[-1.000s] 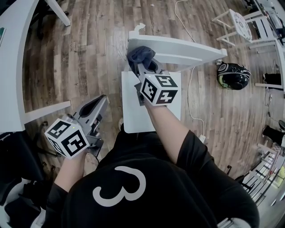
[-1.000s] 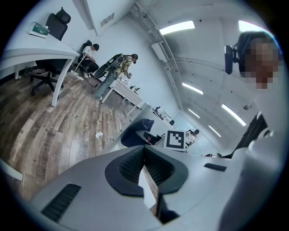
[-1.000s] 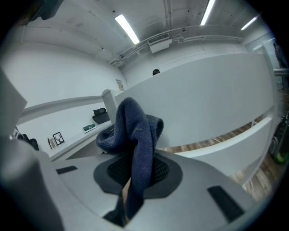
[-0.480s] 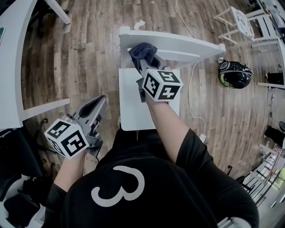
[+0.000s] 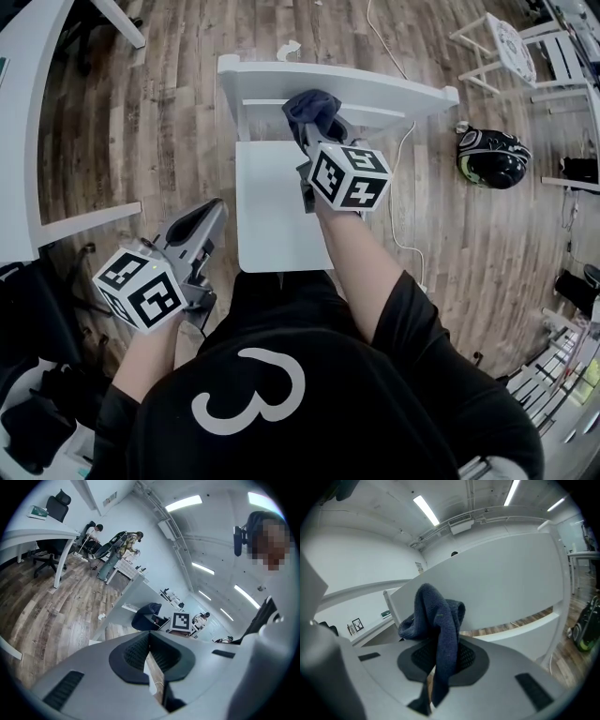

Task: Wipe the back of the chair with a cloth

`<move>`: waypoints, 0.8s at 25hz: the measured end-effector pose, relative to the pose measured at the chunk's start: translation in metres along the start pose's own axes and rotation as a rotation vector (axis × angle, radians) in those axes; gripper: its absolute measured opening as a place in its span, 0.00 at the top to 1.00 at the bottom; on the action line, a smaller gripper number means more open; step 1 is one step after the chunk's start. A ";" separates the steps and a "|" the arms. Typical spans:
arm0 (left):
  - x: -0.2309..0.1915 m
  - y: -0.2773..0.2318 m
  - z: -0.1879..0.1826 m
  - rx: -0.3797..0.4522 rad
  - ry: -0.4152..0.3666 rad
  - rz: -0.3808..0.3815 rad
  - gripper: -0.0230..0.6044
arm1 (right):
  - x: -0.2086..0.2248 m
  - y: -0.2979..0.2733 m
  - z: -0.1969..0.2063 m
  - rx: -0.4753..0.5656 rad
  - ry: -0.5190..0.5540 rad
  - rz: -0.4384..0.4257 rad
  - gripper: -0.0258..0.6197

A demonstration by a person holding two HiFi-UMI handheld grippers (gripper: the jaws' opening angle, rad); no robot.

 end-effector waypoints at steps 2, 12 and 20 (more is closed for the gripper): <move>0.007 -0.008 0.000 -0.003 0.003 -0.003 0.94 | 0.011 0.005 -0.005 -0.003 0.000 0.005 0.88; 0.052 -0.053 0.003 -0.005 -0.018 0.013 0.94 | 0.075 0.038 -0.029 -0.007 -0.010 0.026 0.88; 0.080 -0.082 0.011 -0.012 -0.007 0.010 0.94 | 0.132 0.066 -0.048 0.009 -0.020 0.065 0.88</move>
Point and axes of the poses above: the fingertips, and each gripper's own axes: y backward along the fingers, x to its right, z out of its underside, the point moved 4 cm from there along y, backward along the fingers, and after that the axes turned 12 degrees about -y, right-handed, at the moved point
